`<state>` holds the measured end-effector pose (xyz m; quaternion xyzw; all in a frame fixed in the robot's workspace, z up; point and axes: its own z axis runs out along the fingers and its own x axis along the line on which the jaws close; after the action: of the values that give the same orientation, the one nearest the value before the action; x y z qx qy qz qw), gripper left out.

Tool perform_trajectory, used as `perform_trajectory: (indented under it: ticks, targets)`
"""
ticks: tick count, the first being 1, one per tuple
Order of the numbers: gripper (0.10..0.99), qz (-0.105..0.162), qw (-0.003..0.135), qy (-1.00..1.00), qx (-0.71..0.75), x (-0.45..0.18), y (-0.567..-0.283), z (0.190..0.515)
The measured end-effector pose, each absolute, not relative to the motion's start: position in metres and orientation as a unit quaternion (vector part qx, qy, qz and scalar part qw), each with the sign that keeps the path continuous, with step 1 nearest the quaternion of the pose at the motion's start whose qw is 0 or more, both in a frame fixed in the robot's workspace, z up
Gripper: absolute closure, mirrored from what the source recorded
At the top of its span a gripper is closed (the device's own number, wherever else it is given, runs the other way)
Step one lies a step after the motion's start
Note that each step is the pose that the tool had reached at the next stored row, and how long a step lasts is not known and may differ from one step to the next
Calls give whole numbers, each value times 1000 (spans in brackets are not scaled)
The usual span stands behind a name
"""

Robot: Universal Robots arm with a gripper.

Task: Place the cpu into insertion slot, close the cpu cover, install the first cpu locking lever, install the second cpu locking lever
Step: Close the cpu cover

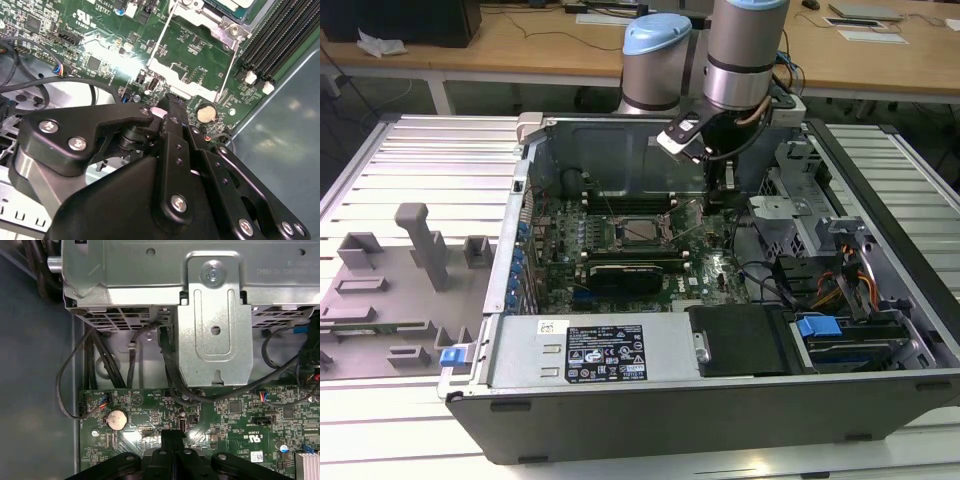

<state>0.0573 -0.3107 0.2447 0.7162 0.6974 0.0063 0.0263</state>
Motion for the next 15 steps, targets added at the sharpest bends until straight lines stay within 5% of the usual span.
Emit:
perform_trajectory:
  ticks: [4, 11, 15]
  targets:
    - [980, 6, 26, 697, 716, 57, -311, 244]
    - [980, -28, -17, 698, 716, 58, -311, 243]
    - [980, -30, -20, 698, 716, 58, -311, 244]
